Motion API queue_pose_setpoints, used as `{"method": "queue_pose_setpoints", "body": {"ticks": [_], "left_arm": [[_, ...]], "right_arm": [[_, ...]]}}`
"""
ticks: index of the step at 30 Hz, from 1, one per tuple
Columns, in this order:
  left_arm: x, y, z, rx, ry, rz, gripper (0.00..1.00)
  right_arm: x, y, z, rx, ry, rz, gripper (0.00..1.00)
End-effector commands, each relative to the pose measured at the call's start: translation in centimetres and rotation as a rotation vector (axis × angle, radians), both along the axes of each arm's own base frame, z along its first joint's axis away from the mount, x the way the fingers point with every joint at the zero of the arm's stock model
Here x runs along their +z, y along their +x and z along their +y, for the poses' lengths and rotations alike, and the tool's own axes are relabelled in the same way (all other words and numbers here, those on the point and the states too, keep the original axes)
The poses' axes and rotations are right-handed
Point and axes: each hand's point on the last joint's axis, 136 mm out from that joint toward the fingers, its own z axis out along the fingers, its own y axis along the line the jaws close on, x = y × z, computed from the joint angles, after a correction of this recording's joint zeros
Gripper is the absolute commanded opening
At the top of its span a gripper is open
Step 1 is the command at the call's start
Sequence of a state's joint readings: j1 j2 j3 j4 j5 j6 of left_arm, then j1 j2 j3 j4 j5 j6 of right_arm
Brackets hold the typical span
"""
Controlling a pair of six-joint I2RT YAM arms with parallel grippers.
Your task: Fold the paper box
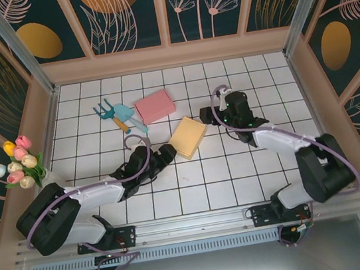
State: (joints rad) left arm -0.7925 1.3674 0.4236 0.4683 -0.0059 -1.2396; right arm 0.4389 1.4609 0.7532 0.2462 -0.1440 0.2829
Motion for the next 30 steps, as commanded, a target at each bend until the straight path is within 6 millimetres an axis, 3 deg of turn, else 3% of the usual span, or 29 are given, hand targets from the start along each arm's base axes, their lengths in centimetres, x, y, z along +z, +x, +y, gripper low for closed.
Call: {"method": "queue_pose_setpoints", "body": {"ticks": [1,7,15,21,25,30], "left_arm": [[1.7,0.9,-2.0,0.005,-0.095,-0.007,0.78],[-0.5,1.9,-3.4,-0.01,-0.063,0.029,0.76],[-0.5,5.8,-6.0,-0.031,0.086,-0.027,0.76],[-0.6,9.9,-9.2,-0.094,0.222,-0.105,0.75],[-0.4,12.4,-12.4,-0.153,0.251,-0.146,0.75],[0.5,16.3,-14.9,-0.163,0.307,-0.21,0.75]], "right_arm": [[-1.3,0.2,2.1,0.136,0.004,0.032,0.71],[-4.4,1.6,3.2,0.162,0.019,0.095,0.69],[-7.2,1.3,3.6,0.192,0.035,0.162,0.65],[-6.1,2.0,1.0,0.099,0.074,0.151,0.63],[-4.2,3.3,-1.6,0.001,0.087,0.103,0.61],[-4.1,5.7,-3.4,-0.072,0.089,0.098,0.61]]}}
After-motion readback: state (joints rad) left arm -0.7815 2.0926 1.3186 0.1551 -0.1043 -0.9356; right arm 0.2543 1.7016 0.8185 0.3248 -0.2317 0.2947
